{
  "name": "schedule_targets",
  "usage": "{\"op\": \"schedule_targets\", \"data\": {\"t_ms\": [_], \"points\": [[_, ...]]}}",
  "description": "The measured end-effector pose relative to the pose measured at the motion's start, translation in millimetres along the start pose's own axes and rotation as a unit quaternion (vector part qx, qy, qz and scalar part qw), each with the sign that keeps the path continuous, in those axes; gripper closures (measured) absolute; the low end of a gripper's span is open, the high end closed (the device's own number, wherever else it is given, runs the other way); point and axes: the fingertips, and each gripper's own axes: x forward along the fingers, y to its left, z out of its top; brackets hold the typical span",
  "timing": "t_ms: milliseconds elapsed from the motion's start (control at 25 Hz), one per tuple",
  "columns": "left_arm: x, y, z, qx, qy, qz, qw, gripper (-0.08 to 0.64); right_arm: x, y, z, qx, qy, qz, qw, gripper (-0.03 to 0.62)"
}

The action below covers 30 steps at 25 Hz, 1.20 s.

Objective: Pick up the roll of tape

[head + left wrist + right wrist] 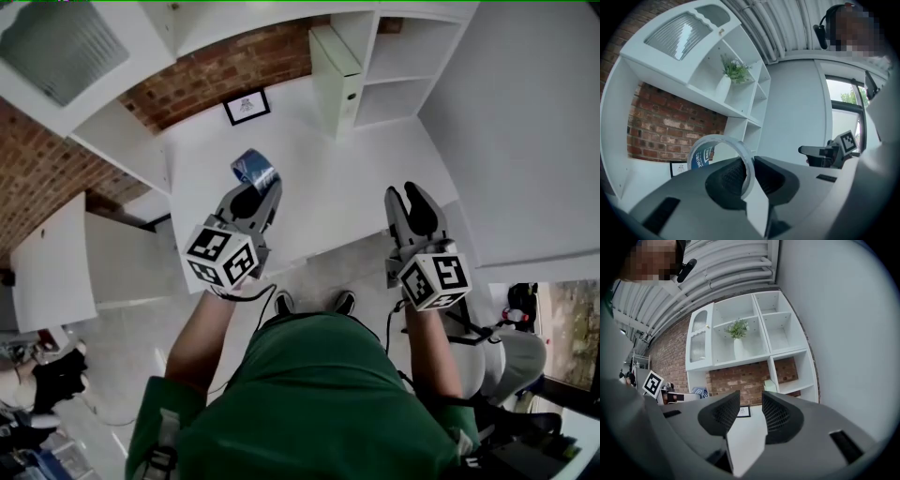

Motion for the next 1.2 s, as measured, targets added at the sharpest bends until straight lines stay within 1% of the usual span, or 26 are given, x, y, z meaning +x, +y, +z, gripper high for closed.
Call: {"op": "schedule_targets", "data": {"t_ms": [200, 480, 720, 920, 1200], "points": [[-17, 7, 21, 0.002, -0.037, 0.027, 0.999, 0.494, 0, 3, 15, -0.014, -0.017, 0.002, 1.0, 0.43], [-31, 9, 36, 0.007, -0.055, 0.046, 0.9974, 0.494, 1, 8, 29, -0.024, -0.033, 0.007, 0.999, 0.431], [-37, 21, 37, 0.007, -0.059, 0.069, 0.9958, 0.494, 1, 14, 34, -0.043, -0.045, 0.001, 0.998, 0.437], [-36, 28, 34, 0.002, -0.061, 0.086, 0.9944, 0.495, -1, 9, 33, -0.056, -0.045, -0.011, 0.997, 0.446], [-31, 27, 24, -0.005, -0.054, 0.089, 0.9946, 0.495, 1, 3, 30, -0.052, -0.041, -0.009, 0.998, 0.449]]}}
